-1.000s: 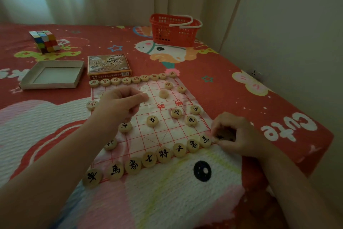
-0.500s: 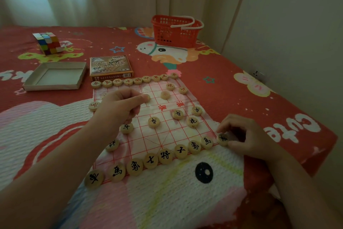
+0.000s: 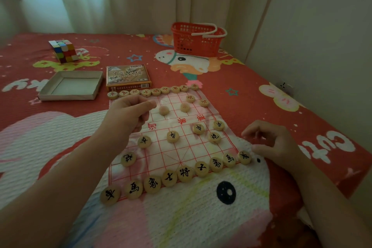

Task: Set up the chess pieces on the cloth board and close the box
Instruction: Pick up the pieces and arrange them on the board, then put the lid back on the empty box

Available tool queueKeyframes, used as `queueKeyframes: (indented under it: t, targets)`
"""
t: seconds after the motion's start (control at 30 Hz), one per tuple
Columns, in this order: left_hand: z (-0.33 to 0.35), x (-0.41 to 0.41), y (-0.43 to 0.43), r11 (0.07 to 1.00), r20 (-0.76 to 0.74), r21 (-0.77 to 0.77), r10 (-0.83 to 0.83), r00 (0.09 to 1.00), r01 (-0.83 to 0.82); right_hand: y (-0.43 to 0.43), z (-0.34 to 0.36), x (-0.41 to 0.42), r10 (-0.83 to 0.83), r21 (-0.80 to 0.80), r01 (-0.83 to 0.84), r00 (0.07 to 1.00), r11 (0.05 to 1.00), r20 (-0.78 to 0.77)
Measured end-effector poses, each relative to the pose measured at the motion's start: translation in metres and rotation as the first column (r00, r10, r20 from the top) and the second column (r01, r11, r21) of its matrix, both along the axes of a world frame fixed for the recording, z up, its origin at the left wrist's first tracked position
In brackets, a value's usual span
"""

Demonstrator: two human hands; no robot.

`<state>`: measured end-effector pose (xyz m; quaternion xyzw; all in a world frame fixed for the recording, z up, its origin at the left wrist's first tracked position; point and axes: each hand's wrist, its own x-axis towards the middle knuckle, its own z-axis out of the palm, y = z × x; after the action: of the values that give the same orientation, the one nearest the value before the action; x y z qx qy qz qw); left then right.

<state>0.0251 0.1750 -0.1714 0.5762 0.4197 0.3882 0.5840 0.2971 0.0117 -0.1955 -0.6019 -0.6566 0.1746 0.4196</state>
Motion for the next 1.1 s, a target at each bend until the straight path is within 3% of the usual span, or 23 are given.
queueKeyframes:
  t: [0.23,0.53,0.67,0.77,0.87,0.93,1.0,1.1]
  targets:
    - [0.004,-0.033,0.025,0.974,0.046,0.098,0.201,0.979,-0.204,0.049,0.03,-0.015,0.035,0.003,-0.035,0.998,0.999,0.048]
    - [-0.004,-0.074,0.051,0.839,0.023,0.26,0.49,0.872,-0.478,0.157,0.049,-0.076,0.28,-0.22,-0.23,0.931,0.948,0.234]
    - [-0.007,-0.088,0.062,0.803,0.015,0.259,0.552,0.834,-0.537,0.2,0.05,-0.111,0.348,-0.269,-0.273,0.892,0.924,0.29]
    - [-0.013,-0.097,0.069,0.783,0.001,0.246,0.59,0.808,-0.572,0.225,0.047,-0.131,0.306,-0.257,-0.235,0.908,0.937,0.286]
    - [-0.019,-0.102,0.076,0.727,-0.105,0.354,0.656,0.748,-0.588,0.248,0.044,-0.134,0.181,-0.208,-0.121,0.936,0.971,0.301]
    - [-0.021,-0.11,0.087,0.676,-0.302,0.49,0.725,0.619,-0.551,0.263,0.044,-0.133,0.112,-0.207,-0.043,0.935,0.977,0.335]
    - [-0.023,-0.122,0.101,0.698,-0.519,0.546,0.716,0.467,-0.463,0.274,0.044,-0.129,0.079,-0.233,0.001,0.94,0.972,0.332]
    - [-0.027,-0.138,0.123,0.783,-0.69,0.499,0.618,0.378,-0.371,0.286,0.039,-0.128,0.038,-0.268,0.065,0.931,0.961,0.364]
